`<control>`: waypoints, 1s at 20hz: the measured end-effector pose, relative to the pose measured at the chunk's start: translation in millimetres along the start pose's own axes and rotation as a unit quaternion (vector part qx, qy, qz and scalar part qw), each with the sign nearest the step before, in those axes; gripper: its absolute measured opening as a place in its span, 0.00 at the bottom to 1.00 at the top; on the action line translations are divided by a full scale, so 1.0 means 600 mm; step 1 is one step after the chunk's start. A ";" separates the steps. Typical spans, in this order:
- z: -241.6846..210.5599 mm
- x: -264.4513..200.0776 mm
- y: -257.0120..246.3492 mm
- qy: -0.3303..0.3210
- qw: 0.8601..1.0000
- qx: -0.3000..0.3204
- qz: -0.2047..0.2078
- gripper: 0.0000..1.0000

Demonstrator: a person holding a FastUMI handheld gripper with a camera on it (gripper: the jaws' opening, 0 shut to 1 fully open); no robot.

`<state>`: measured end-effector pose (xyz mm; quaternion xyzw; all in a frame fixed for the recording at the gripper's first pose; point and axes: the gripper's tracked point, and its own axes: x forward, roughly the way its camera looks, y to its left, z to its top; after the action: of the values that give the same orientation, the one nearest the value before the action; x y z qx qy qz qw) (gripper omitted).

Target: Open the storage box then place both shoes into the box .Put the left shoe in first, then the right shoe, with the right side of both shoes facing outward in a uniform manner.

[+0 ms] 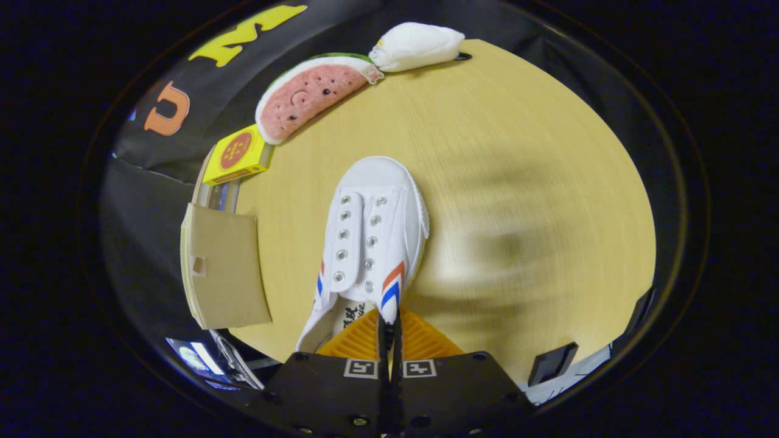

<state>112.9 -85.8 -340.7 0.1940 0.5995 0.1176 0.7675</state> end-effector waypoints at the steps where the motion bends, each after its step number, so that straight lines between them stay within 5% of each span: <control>1: 0.000 -0.007 0.015 -0.004 1.000 -0.003 0.002 0.00; 13: -0.045 -0.102 0.332 -0.045 0.991 -0.118 0.049 0.00; 20: -0.091 -0.087 0.514 -0.045 0.983 -0.161 0.079 0.00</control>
<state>62.9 177.7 -170.8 0.1202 0.5207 0.2640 0.8029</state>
